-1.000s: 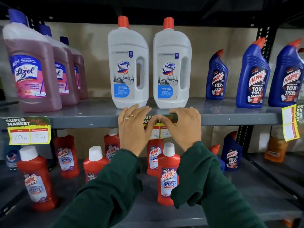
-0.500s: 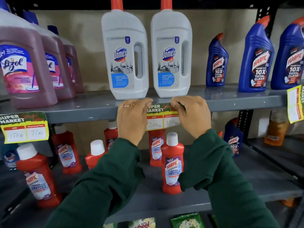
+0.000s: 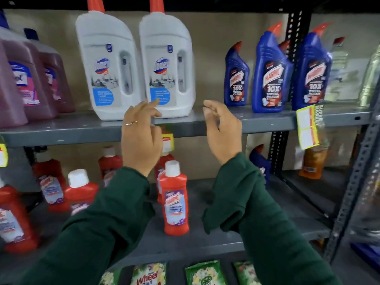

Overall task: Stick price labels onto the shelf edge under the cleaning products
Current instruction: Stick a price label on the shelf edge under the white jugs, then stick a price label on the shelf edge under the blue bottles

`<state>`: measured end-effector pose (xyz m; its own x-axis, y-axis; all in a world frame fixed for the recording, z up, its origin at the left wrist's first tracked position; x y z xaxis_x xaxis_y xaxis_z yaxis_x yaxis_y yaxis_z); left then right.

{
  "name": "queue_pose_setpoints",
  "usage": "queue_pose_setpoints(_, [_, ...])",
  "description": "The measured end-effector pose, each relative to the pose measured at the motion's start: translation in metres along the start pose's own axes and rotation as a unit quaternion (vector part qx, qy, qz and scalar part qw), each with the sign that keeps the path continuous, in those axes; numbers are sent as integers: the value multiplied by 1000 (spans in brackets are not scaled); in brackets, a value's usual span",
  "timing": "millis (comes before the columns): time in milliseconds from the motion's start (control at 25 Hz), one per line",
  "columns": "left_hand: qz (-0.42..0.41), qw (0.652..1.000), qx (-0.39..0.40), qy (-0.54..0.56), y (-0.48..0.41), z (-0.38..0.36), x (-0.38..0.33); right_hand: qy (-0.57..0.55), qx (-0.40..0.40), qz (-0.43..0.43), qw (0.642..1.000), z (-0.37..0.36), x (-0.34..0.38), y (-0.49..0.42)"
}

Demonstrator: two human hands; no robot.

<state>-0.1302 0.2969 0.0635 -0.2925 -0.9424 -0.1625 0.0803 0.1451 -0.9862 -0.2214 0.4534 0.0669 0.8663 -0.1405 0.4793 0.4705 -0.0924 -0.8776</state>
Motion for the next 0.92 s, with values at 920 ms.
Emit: queue_pose_setpoints(920, [6, 985, 161, 57, 23, -205, -154, 54, -41, -48, 997, 213, -141, -32])
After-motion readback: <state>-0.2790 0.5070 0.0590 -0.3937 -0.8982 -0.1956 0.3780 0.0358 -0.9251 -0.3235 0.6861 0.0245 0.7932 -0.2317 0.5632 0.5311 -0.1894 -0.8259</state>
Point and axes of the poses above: each hand's wrist, its own y-axis away from the middle knuckle, its own z-axis out of the back of the hand, x = y × z, the point moved 7 cm from there along -y, towards the middle knuckle, and after that the axes turned 8 degrees about -x, right-handed, at the moved point
